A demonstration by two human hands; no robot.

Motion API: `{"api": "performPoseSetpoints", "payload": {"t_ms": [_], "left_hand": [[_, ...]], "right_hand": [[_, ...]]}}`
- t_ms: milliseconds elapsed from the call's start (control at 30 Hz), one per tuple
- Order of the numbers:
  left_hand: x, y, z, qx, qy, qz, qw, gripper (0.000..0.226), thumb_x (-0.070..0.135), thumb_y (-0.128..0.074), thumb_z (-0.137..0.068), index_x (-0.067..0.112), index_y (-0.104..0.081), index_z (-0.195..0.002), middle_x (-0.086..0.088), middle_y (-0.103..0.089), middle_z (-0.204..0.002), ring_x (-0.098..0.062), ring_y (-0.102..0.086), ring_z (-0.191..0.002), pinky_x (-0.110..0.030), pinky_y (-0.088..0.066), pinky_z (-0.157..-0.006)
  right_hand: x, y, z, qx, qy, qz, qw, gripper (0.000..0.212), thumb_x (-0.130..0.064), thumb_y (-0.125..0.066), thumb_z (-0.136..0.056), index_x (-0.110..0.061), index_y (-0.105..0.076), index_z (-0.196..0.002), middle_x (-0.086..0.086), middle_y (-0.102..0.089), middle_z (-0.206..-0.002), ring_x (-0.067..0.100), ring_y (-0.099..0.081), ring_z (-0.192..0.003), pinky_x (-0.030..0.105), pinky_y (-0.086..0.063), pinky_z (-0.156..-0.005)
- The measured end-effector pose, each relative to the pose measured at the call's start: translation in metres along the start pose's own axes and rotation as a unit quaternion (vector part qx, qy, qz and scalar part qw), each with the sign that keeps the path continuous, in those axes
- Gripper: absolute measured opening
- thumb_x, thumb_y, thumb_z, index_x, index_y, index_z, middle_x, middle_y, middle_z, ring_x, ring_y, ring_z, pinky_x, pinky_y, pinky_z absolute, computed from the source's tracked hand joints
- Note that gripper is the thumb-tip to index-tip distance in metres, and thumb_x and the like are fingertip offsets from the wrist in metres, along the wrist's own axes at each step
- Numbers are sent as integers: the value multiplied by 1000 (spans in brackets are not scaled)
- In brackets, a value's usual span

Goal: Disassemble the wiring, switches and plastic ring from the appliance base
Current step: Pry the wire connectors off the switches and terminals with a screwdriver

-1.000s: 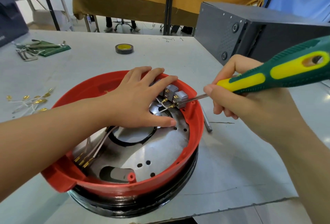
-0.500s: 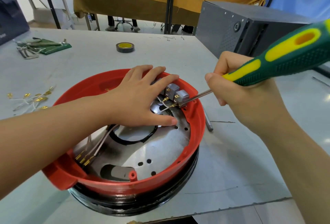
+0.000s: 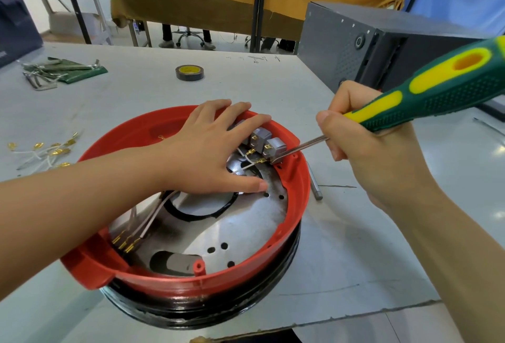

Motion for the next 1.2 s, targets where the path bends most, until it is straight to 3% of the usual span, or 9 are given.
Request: {"api": "performPoseSetpoints", "payload": {"t_ms": [133, 200, 467, 600, 733, 1200], "left_hand": [[0, 1, 0, 1, 0, 0, 1000, 100, 88, -28, -61, 46, 4, -145, 8, -1, -158, -23, 0, -143, -45, -9, -115], [1, 1, 0, 3, -1, 3, 1000, 100, 88, -28, -61, 45, 3, -146, 7, -2, -158, -23, -1, -143, -45, -8, -115], [-1, 0, 0, 9, -2, 4, 1000, 100, 91, -26, -60, 47, 5, -145, 6, -2, -158, -24, -1, -143, -46, -9, -115], [-1, 0, -1, 17, -3, 5, 1000, 99, 91, -28, -61, 47, 4, -144, 6, -3, -158, -23, -2, -142, -45, -8, -115], [-1, -1, -1, 16, -3, 3, 1000, 99, 90, -28, -61, 47, 3, -144, 6, -4, -158, -24, -2, -142, -45, -9, -115], [1, 1, 0, 2, 1, 11, 1000, 99, 88, -31, -62, 46, 3, -145, 8, -1, -158, -23, 1, -143, -46, -8, -115]], "right_hand": [[11, 1, 2, 10, -37, -55, 998, 27, -18, -55, -75, -20, -42, -52, -1, -39, -44, 10, -38, -44, 17, -33, -47], [12, -1, 6, 10, -34, -35, 999, 26, -19, -56, -76, -21, -43, -53, 1, -42, -44, 11, -40, -45, 19, -34, -49], [-9, -4, -6, -18, 35, 17, 999, 28, -15, -55, -76, -1, -38, -59, 16, -37, -53, 16, -33, -49, 27, -29, -50], [-16, -7, -5, -57, 58, 62, 995, 26, -14, -55, -77, 2, -41, -61, 15, -38, -56, 7, -34, -47, 15, -27, -48], [-16, -8, -5, -71, 64, 71, 993, 26, -13, -56, -78, 2, -42, -63, 14, -39, -57, 7, -36, -47, 12, -27, -48], [-2, 0, -3, -40, 28, 15, 999, 26, -14, -54, -77, -9, -38, -57, 9, -37, -52, 14, -35, -51, 27, -29, -52]]}}
Point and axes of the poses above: each hand's wrist, its own z-axis away from the middle knuckle, its own y-axis out of the back of the hand, x = y × z, the point moved 5 cm from there along -z, towards the middle knuckle
